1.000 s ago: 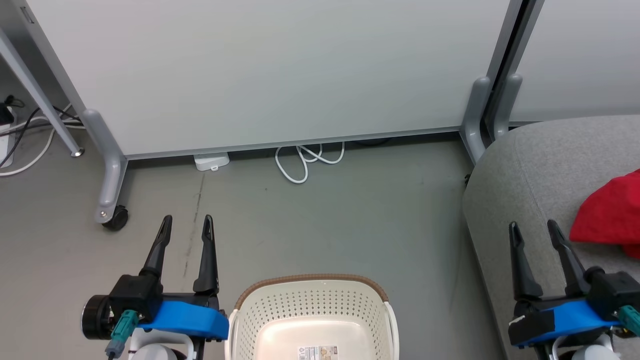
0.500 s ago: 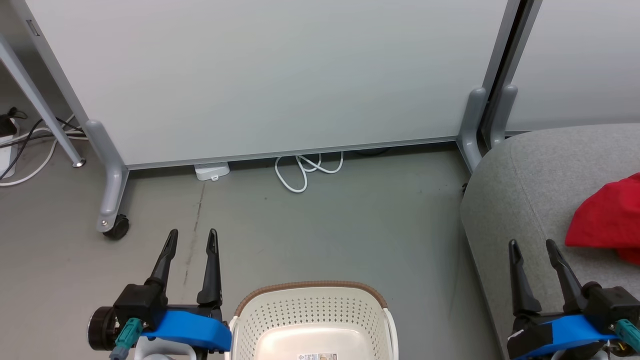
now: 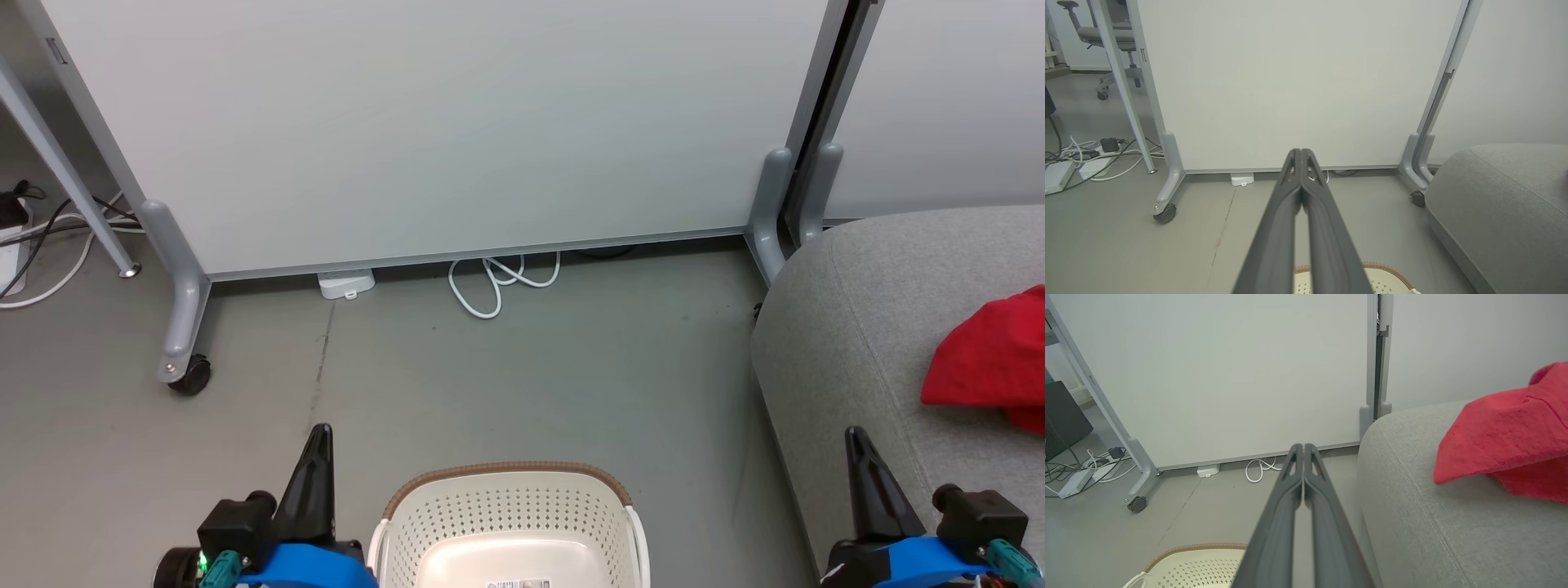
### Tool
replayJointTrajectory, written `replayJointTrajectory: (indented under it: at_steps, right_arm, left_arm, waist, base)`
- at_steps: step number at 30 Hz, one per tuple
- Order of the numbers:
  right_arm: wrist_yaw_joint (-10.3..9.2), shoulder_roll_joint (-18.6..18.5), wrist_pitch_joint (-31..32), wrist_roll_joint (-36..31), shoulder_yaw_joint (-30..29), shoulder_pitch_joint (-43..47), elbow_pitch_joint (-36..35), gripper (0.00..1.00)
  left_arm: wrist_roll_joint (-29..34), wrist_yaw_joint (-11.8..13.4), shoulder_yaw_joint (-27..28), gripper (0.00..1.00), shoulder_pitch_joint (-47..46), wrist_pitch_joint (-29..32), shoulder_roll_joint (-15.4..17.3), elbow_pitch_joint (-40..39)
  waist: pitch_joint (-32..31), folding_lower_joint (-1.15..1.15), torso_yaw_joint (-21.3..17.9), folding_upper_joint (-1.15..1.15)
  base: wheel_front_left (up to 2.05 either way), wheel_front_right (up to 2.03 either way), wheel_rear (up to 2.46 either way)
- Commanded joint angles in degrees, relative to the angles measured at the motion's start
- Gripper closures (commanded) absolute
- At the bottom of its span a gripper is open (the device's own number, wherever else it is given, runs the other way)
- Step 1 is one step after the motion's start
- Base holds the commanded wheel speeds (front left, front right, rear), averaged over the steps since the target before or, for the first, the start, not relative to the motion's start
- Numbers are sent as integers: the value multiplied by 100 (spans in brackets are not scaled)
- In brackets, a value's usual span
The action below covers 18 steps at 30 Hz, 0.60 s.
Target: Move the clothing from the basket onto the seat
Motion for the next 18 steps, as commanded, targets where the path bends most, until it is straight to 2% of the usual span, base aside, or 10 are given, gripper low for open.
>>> replayJointTrajectory:
  at_steps: [1,18]
  right_arm:
    - [0,-1,64,158,-29,-38,19,100]
    - [0,-5,515,1982,-45,-140,-70,100]
  left_arm:
    - [-163,-2,35,100,-27,53,0,1]
    - [-1951,-32,289,100,-124,511,-1,-115]
  waist:
    - [1,0,-3,0]
    - [16,0,-43,0]
  base:
    - [0,0,0]
    - [0,0,0]
